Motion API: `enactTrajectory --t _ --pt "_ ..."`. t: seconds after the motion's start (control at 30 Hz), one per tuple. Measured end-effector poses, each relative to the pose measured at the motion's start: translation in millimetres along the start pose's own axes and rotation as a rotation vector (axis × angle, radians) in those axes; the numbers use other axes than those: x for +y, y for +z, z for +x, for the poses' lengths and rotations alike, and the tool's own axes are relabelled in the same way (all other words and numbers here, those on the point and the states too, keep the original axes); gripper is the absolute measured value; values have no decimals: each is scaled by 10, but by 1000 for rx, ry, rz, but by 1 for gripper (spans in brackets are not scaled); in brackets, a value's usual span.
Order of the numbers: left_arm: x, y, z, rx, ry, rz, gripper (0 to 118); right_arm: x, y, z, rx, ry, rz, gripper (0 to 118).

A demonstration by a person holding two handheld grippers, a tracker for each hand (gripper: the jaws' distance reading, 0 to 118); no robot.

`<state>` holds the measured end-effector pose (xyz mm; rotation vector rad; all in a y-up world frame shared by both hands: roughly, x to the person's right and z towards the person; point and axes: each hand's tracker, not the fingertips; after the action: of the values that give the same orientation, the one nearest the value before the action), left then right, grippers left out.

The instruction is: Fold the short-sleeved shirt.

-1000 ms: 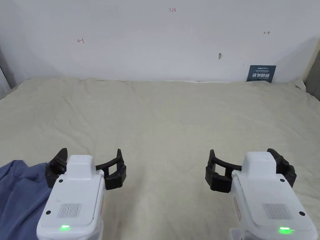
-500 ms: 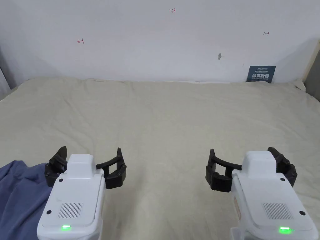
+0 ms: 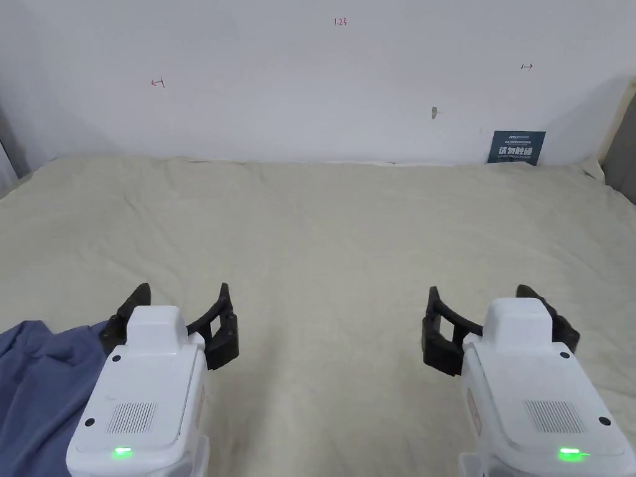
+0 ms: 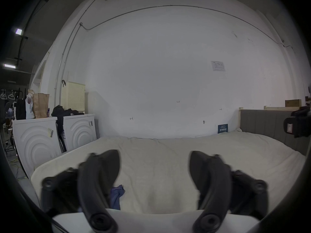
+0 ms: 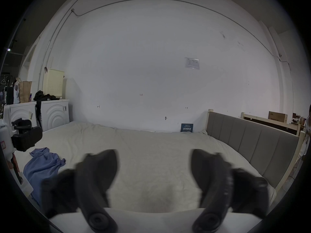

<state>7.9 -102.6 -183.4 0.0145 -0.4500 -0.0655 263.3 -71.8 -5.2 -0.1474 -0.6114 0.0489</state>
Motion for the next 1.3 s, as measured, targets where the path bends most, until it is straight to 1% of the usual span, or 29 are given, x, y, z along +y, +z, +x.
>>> enactTrajectory --t 0.03,0.07,0.1,0.13,0.17,0.2,0.27,0.47,0.57,0.67,0.87,1.03,1.2,1.3 --pt "1 -1 3 -9 10 -4 63 4 -6 -2 2 3 -6 51" --pt "1 -2 8 -13 17 -7 37 2 -10 -2 0 6 -11 28" --pt "0 -2 18 -11 20 -7 19 -3 -17 -3 -3 9 -14 16" --pt "-2 -1 34 -6 21 -6 6 -9 -21 -2 -6 10 -14 9" --pt "-5 0 42 -3 21 -5 2 -12 -21 0 -9 10 -15 5" --pt "-5 4 42 -3 22 -3 1 -11 -18 6 -9 10 -15 1" --pt "-6 4 45 -28 37 0 0 -15 -13 14 3 11 -14 1" --pt "-8 -15 25 -24 28 -15 0 6 -27 -6 16 8 -17 1" --pt "-26 4 -73 -1 25 -25 0 27 -73 -89 45 9 -17 1" --pt "-39 56 -270 47 30 -35 0 71 -148 -240 102 17 -12 1" --pt "-44 266 -867 203 24 -43 0 178 -306 -791 263 28 12 1" --pt "-50 540 -1467 363 18 -59 0 248 -382 -1375 406 39 25 1" --pt "-63 842 -2004 507 31 -74 0 283 -380 -1916 522 50 30 1" --pt "-74 1021 -2255 566 26 -85 0 289 -347 -2190 587 48 28 1"
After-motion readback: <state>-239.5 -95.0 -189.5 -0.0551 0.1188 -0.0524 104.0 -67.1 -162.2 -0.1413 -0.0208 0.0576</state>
